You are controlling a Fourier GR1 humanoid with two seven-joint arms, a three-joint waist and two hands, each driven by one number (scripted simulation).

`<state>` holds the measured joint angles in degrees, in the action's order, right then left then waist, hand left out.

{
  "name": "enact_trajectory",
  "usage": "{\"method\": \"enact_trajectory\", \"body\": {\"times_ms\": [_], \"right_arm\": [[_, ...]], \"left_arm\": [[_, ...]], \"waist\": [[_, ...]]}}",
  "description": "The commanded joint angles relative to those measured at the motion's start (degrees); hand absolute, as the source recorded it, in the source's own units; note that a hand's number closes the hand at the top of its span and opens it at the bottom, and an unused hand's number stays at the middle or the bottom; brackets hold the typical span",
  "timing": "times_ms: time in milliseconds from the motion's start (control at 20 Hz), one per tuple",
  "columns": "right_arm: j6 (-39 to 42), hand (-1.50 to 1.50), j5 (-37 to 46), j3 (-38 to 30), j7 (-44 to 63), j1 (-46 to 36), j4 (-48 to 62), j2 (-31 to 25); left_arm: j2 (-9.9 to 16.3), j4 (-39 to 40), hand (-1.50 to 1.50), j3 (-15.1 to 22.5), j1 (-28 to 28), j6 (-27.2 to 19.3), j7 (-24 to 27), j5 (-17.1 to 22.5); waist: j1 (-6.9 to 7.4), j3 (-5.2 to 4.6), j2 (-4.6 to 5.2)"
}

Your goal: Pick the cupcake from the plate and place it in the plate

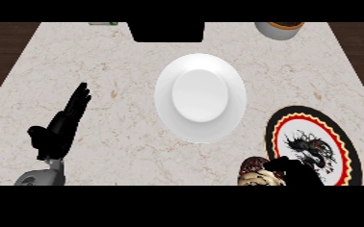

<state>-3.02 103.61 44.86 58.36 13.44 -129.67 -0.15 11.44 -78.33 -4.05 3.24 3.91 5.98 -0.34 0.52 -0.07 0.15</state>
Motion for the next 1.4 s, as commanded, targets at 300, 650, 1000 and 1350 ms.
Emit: {"method": "enact_trajectory", "body": {"times_ms": [300, 650, 1000, 1350], "right_arm": [[-1.1, 1.5, -21.9, -11.8, 10.2, -30.5, 24.1, 0.1], [-9.4, 1.5, -31.1, -16.6, 9.7, -46.1, 43.0, 0.1], [-31.1, 1.5, -33.0, -21.3, 7.4, -45.1, 54.0, 0.1], [-35.4, -1.5, -40.7, -22.1, 11.0, -52.7, 65.7, 0.1]], "left_arm": [[-0.5, -1.3, 0.0, 1.0, -1.7, 1.0, 0.6, -0.6], [0.0, 3.1, 0.0, -0.8, 1.8, 1.0, 2.3, -0.6], [0.1, 1.8, 0.0, -0.9, 1.1, 1.0, 2.3, -0.6], [-1.8, 3.6, 0.0, 0.0, 4.2, -1.1, 0.1, -1.9]], "waist": [[1.06, 0.08, 0.09], [0.8, 0.05, 0.18], [1.63, 0.15, 0.57], [1.66, 0.1, 0.45]]}}
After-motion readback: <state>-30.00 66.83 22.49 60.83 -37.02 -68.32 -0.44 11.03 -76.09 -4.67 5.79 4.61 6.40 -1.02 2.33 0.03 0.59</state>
